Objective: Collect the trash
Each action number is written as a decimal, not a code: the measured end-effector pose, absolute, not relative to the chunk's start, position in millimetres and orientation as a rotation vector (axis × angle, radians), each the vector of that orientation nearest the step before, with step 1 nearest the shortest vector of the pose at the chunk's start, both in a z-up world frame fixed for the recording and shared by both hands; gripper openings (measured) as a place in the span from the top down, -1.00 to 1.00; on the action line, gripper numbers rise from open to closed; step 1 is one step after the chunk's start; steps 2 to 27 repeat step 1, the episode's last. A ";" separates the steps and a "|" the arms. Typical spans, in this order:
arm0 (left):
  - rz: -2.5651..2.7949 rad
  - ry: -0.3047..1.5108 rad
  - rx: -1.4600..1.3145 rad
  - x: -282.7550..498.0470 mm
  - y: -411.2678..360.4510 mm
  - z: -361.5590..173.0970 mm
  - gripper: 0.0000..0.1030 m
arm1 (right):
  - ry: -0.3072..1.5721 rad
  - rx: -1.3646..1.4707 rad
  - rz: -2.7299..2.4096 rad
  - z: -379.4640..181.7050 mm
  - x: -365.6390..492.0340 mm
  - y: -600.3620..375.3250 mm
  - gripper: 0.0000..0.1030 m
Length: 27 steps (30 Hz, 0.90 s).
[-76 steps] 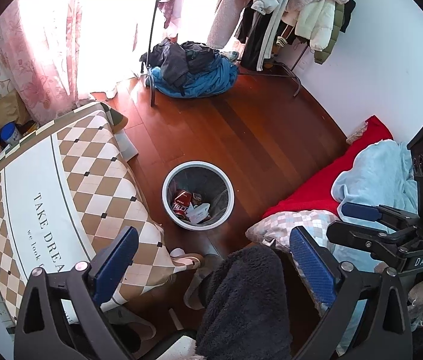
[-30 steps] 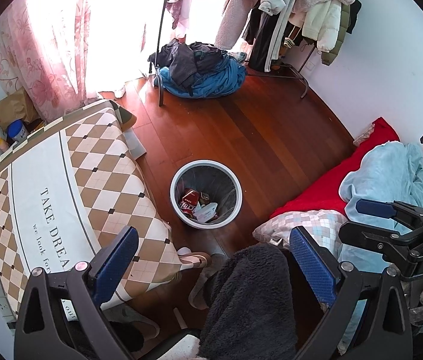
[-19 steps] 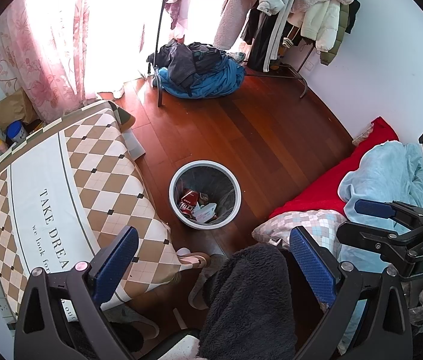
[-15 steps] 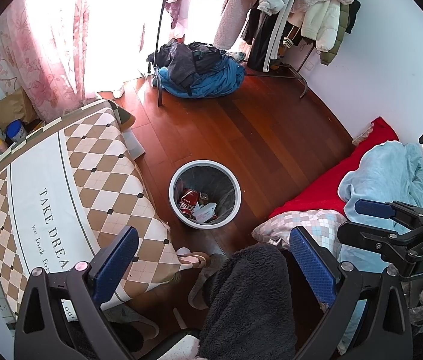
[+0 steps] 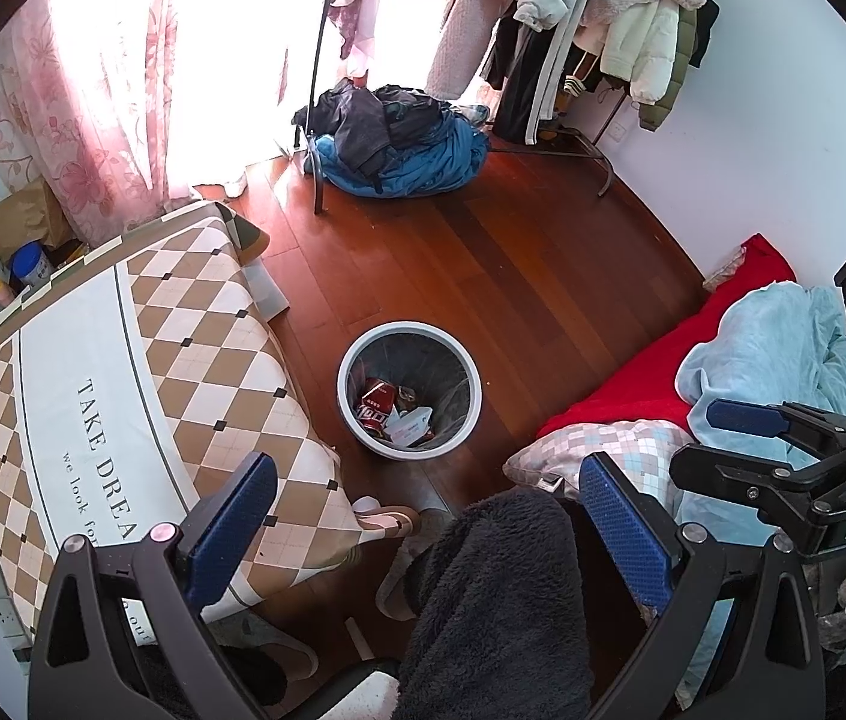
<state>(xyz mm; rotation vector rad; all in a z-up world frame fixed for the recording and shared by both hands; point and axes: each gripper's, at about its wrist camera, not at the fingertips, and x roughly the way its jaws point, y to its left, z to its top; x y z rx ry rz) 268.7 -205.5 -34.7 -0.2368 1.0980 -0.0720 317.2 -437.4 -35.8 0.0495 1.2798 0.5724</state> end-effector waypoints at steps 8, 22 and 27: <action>-0.074 1.100 -0.237 268.8 -205.9 -34.6 -1.00 | 1.281 0.049 0.572 -36.2 317.5 -437.7 -1.00; -0.074 1.100 -0.237 268.8 -205.9 -34.6 -1.00 | 1.281 0.049 0.572 -36.2 317.5 -437.7 -1.00; -0.074 1.100 -0.237 268.8 -205.9 -34.6 -1.00 | 1.281 0.049 0.572 -36.2 317.5 -437.7 -1.00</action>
